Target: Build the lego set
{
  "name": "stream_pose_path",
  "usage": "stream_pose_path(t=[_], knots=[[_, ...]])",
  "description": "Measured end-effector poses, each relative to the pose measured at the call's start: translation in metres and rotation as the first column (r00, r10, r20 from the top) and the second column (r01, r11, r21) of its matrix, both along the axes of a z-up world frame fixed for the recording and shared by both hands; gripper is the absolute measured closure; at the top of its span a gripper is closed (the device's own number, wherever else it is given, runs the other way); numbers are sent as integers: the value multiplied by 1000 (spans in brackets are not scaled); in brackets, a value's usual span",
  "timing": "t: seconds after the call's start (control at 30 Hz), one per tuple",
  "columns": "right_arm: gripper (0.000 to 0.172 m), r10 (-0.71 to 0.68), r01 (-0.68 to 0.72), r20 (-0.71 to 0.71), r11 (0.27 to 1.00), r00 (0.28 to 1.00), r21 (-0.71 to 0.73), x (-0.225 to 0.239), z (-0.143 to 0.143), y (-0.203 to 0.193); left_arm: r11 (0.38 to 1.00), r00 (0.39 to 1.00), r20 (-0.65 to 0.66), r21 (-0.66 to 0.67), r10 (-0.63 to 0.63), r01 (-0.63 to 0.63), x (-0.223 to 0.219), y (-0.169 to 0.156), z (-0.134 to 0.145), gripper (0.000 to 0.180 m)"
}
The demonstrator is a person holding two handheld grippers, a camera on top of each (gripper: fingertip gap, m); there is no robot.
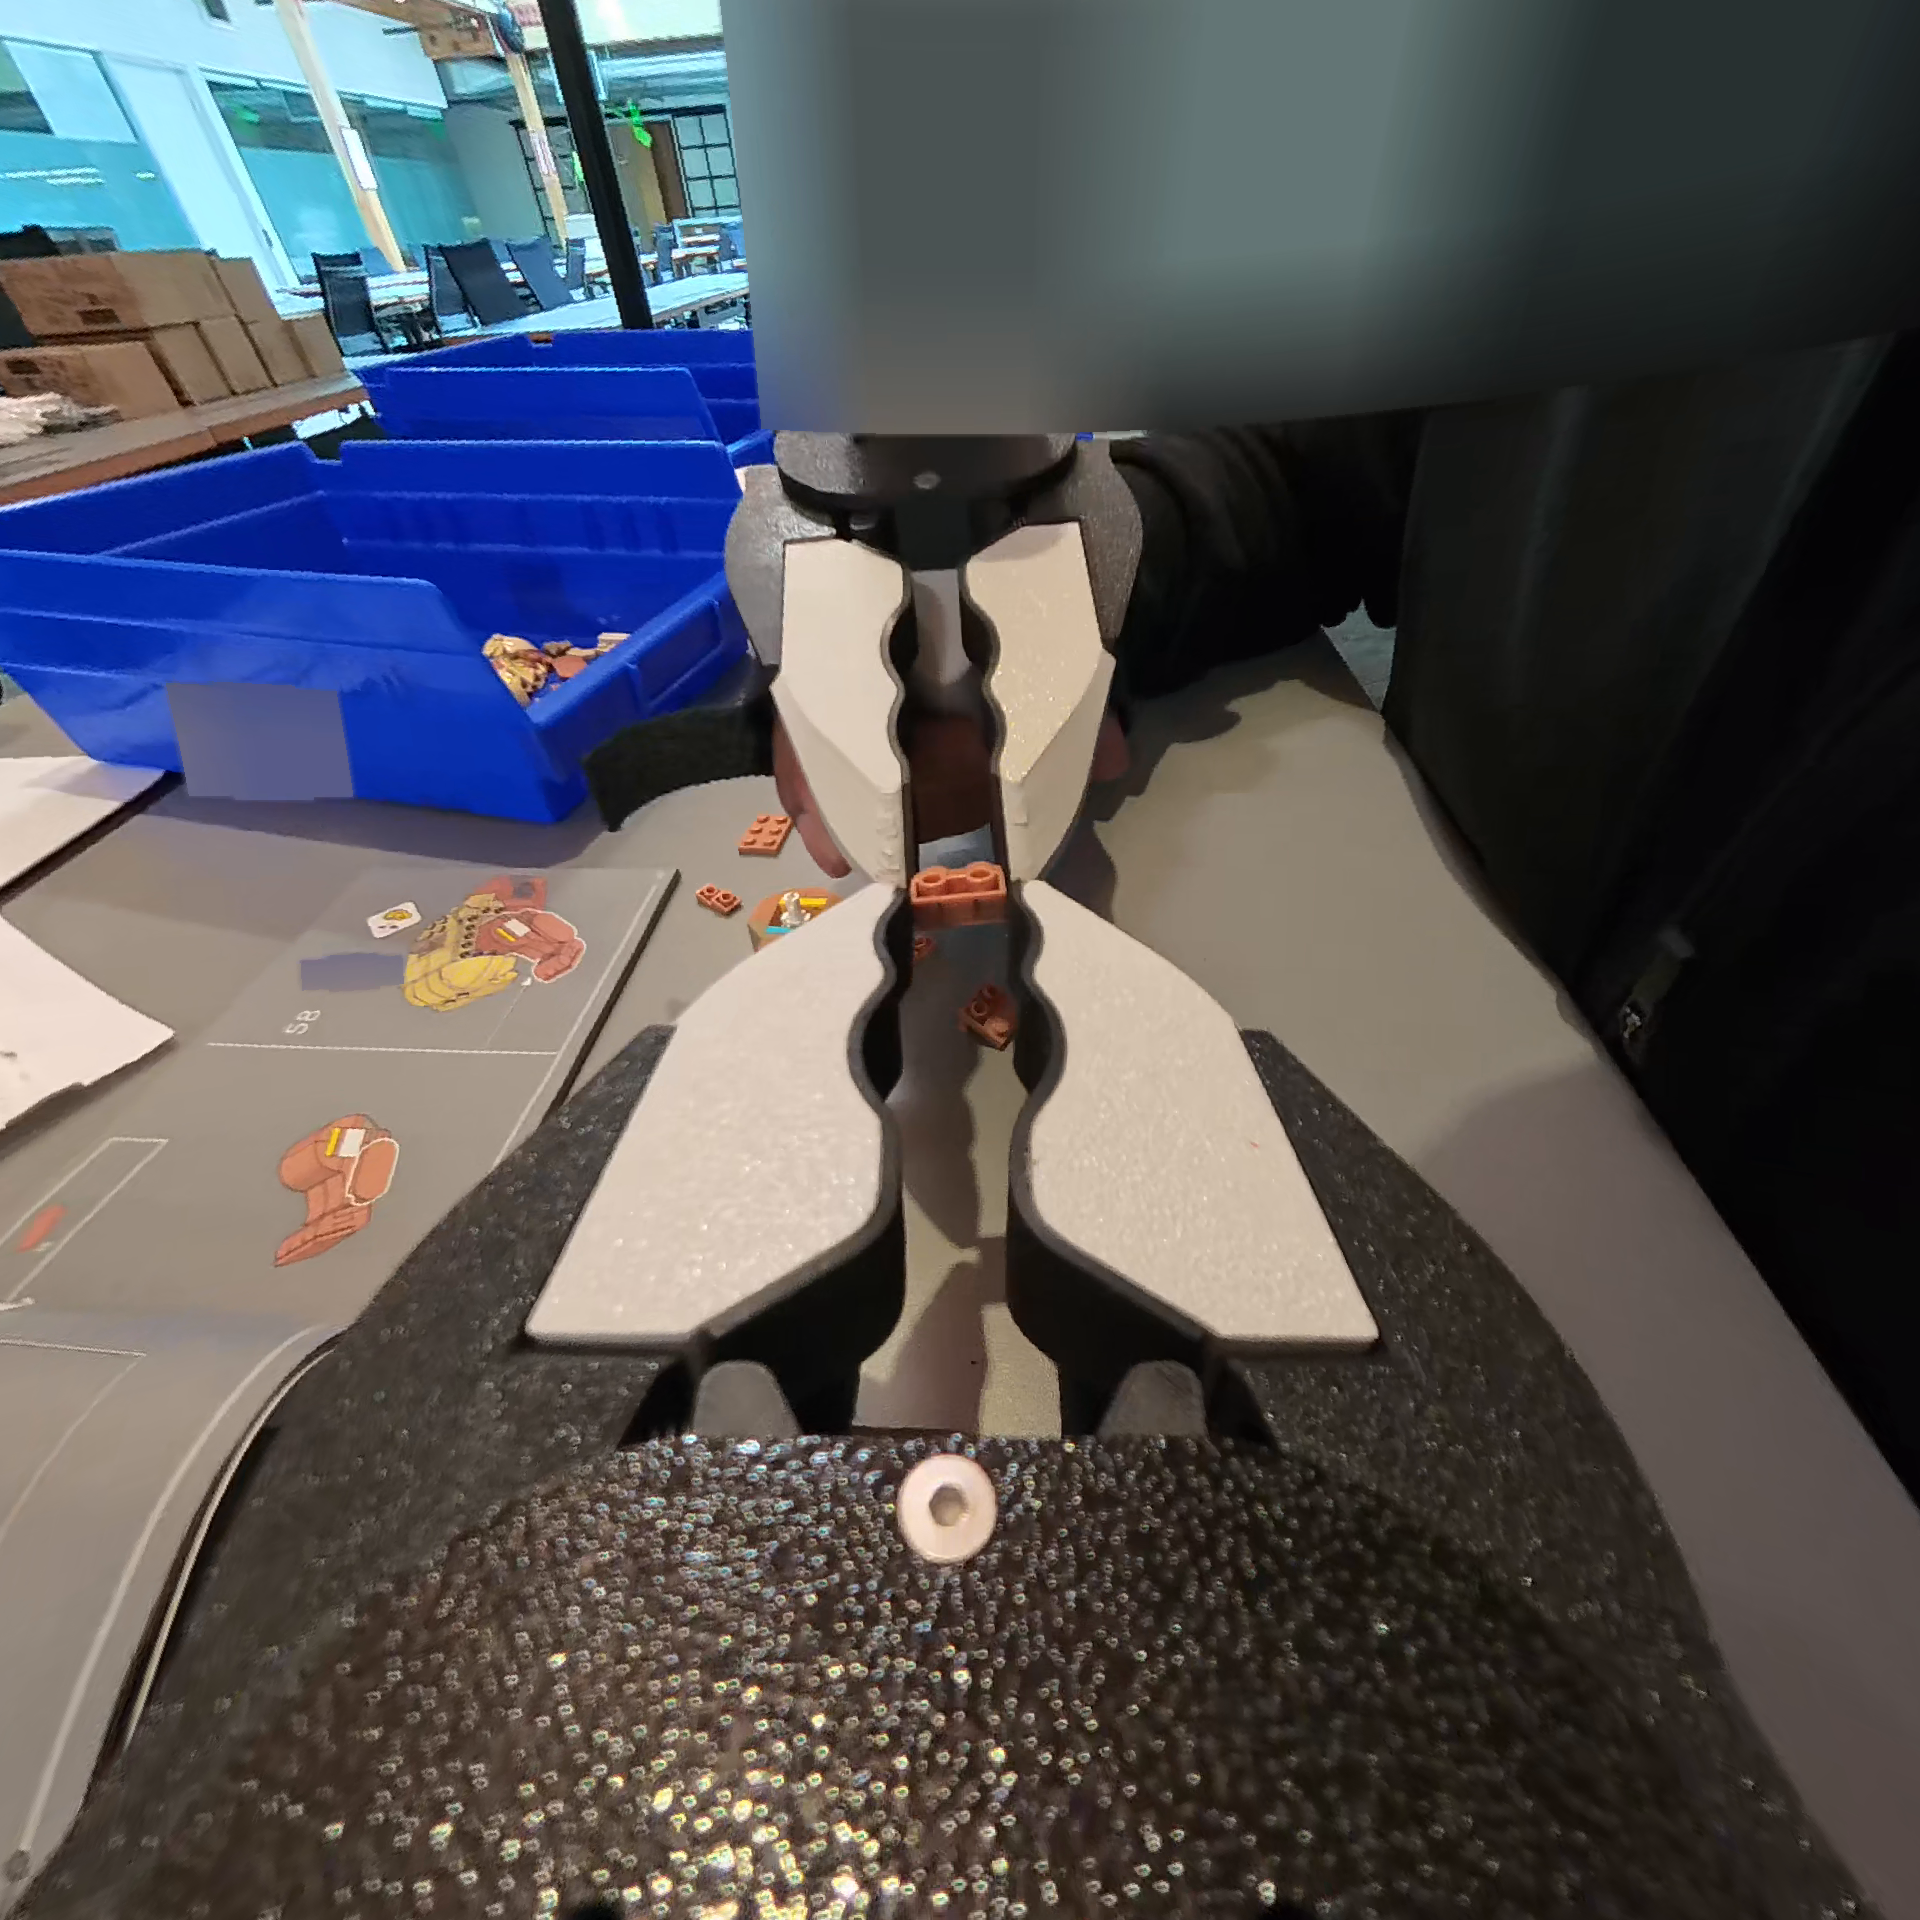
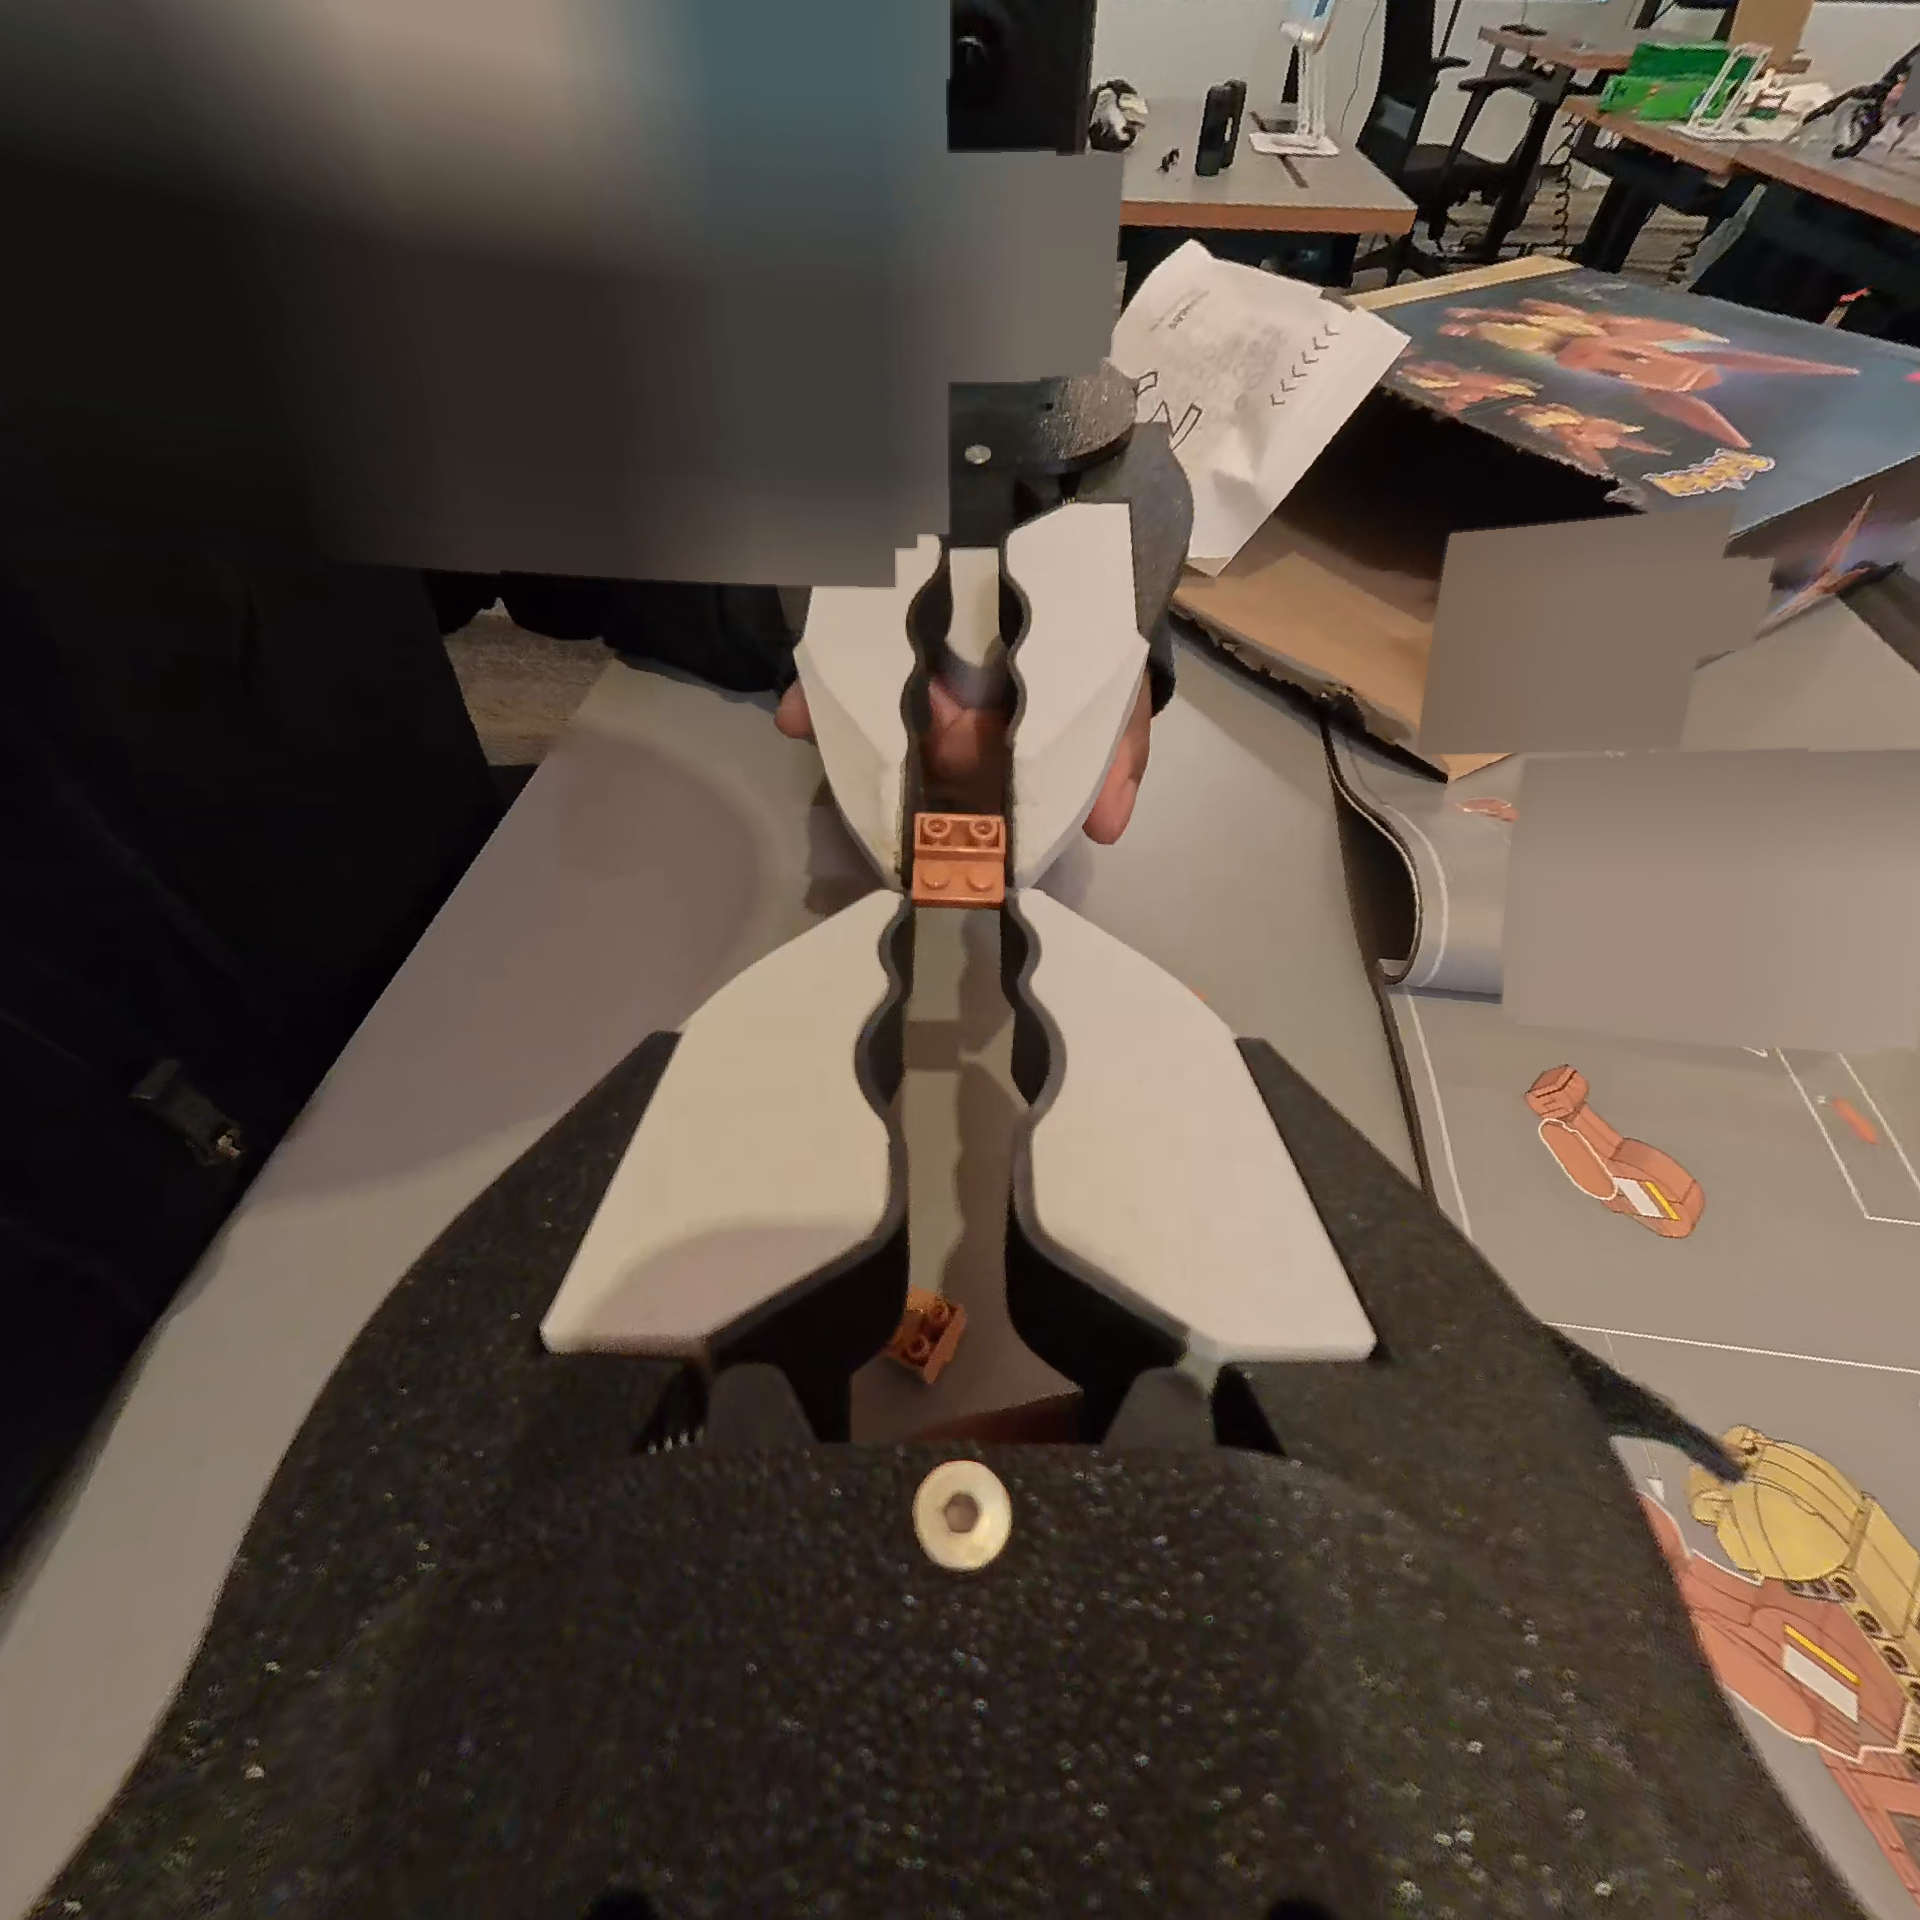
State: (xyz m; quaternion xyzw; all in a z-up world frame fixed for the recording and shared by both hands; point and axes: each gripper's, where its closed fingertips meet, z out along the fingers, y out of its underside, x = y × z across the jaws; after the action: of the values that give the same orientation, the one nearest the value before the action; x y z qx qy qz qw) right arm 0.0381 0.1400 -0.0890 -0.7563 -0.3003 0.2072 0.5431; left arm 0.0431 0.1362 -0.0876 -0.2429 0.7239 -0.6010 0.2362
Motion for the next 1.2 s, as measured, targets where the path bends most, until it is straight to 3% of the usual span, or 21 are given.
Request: stream_pose_path(t=[0.13,0.23,0.57,0.87,1.07,1.2], knots=[[145,188,-175,170,980,967,-91,10,-20,-28,1000,1000,-4,20,11,-11,2,-3,-4,165],[144,251,-207,272,962,929,-180,30,-44,-42,999,1000,-15,26,26,-26,3,0,-7,165],[144,429,-320,388,894,816,-315,33,-78,-45,998,999,-20,55,27,-25,4,-2,-12,165],[149,489,-384,422,869,763,-313,29,-81,-43,998,1000,-28,70,3,-1,1,-5,-14,164],[172,456,-330,435,882,776,-336,27,-82,-39,997,1000,-27,76,-3,5,0,-6,-15,165],[172,413,-294,458,904,787,-310,26,-81,-41,998,1000,-21,67,-1,2,-1,-5,-13,165]])
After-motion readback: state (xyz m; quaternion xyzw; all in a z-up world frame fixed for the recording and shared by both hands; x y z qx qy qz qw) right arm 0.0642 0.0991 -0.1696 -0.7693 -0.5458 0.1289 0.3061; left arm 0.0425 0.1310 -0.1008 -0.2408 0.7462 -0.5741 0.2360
